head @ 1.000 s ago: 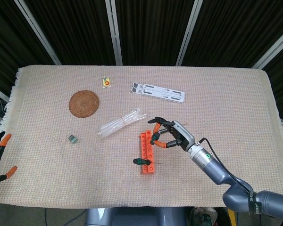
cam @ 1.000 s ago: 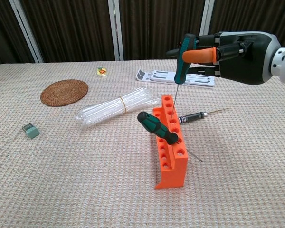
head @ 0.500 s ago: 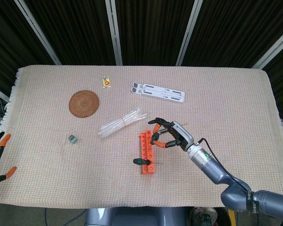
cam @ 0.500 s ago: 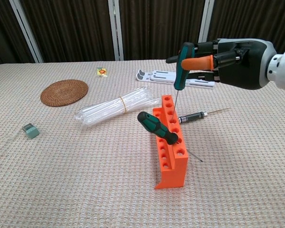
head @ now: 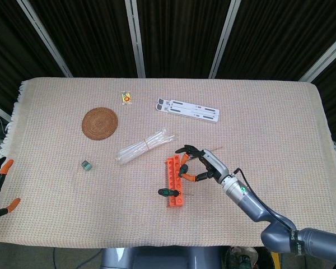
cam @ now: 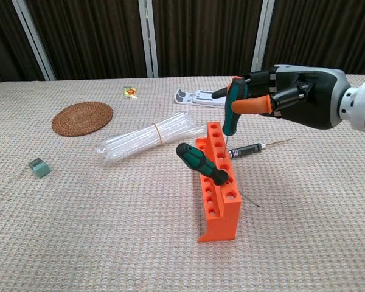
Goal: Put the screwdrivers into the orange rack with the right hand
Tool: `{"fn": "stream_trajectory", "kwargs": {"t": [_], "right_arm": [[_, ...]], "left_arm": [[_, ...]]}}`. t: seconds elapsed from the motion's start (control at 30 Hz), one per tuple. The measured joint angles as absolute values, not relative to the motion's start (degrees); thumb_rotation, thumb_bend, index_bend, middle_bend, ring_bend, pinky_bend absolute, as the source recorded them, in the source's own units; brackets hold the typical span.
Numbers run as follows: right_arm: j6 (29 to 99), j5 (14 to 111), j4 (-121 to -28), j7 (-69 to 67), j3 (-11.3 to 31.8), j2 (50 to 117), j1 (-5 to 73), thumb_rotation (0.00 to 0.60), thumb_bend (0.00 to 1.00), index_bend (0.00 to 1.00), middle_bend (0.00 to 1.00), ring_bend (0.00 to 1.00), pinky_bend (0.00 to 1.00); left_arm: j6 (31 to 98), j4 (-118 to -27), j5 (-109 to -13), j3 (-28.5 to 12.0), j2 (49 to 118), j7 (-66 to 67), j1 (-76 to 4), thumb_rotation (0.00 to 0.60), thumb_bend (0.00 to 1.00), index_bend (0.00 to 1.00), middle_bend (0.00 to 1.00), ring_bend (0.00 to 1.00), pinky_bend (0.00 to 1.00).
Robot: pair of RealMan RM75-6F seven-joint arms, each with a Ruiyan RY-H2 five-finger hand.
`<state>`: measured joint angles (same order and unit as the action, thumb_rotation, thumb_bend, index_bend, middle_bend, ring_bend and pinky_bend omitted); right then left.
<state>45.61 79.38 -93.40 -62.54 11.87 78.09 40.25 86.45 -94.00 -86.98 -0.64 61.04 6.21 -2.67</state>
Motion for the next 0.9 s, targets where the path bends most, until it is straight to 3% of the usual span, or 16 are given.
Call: {"fn": "stream_trajectory", "kwargs": {"t": [0.27, 0.7, 0.9], "right_arm": [[45.25, 80.01, -91.88, -59.21, 10.44, 80.46, 40.64, 0.6, 0.27, 0.54, 0.18, 0.0, 0.0], [43.46, 79.6, -92.09, -56.48, 10.17, 80.77, 41.71, 0.6, 0.17, 0.24, 0.11, 0.0, 0.0], [44.05, 79.92, -92.92, -57.42, 11.39, 78.68, 41.78, 0.6, 0.17, 0.24, 0.09, 0.0, 0.0]], "left_arm": [[86.11, -93.81, -86.86, -0.58, 61.27, 6.14, -2.75, 0.6, 0.2, 0.0, 0.0, 0.0, 0.0], [85.71, -92.71, -86.5, -0.74, 61.8, 5.24, -2.92, 0.6, 0.2, 0.0, 0.0, 0.0, 0.0], [85.73, -91.92, -86.4, -0.86, 62.05, 4.62, -2.96, 0.6, 0.2, 0.0, 0.0, 0.0, 0.0]]}}
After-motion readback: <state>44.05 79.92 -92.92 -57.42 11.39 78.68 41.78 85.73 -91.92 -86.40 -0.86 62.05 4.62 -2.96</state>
